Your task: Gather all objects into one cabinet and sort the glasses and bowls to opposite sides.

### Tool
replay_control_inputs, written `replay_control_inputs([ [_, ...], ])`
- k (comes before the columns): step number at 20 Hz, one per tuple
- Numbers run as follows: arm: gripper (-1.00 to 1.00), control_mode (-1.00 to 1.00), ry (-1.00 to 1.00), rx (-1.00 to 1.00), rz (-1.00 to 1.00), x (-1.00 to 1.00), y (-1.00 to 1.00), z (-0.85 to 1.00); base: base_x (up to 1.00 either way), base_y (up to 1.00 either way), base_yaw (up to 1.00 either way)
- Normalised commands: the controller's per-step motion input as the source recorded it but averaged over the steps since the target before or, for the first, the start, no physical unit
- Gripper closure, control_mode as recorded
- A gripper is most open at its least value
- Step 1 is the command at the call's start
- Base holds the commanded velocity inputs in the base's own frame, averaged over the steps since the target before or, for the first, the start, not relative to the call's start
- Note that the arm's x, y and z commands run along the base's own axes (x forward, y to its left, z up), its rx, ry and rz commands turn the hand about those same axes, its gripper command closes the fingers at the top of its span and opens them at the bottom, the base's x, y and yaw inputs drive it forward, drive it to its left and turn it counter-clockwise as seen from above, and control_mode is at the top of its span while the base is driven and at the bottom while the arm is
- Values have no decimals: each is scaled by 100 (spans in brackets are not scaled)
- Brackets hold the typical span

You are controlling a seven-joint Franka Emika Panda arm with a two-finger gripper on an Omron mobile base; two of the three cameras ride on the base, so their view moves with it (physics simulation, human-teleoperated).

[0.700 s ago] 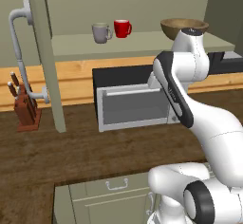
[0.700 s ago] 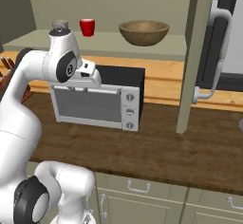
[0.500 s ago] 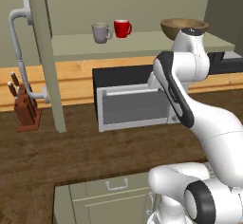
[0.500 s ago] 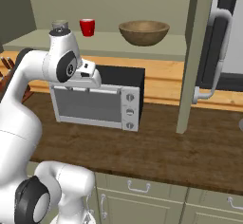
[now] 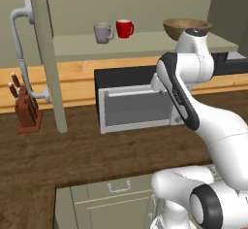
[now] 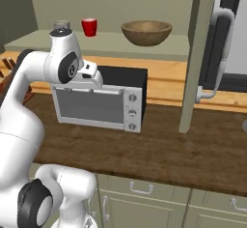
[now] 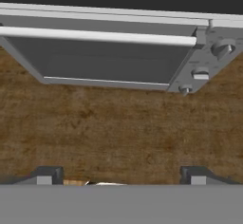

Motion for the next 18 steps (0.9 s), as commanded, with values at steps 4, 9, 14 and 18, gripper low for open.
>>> replay_control_inputs([
  [4,-100,100,0,0,0,0,0,0,-67,0,-1],
  [9,-100,100,0,0,0,0,0,0,-84,0,-3],
  [14,-100,100,0,0,0,0,0,0,-89,0,-13],
  [18,-100,100,0,0,0,0,0,0,-80,0,-22],
])
